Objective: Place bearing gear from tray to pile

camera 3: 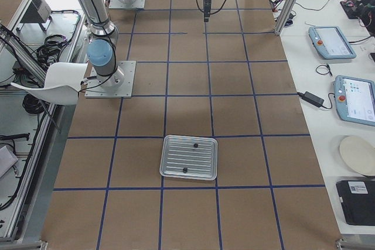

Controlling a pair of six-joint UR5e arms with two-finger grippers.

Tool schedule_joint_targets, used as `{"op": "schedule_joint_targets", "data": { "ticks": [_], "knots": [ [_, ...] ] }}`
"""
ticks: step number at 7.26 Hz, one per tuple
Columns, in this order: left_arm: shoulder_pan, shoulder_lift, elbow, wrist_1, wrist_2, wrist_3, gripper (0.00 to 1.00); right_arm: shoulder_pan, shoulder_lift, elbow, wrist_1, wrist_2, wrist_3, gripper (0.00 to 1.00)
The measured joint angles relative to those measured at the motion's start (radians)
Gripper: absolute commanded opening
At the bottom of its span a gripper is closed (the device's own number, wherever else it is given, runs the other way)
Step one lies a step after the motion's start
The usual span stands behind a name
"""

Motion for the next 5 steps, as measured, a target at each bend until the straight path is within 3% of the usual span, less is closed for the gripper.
{"op": "schedule_joint_targets", "data": {
  "ticks": [5],
  "knots": [
    [0.013,-0.020,-0.058,0.184,0.009,0.012,1.00,-0.004,0.001,-0.006,0.004,-0.011,-0.002,1.00]
  ]
}}
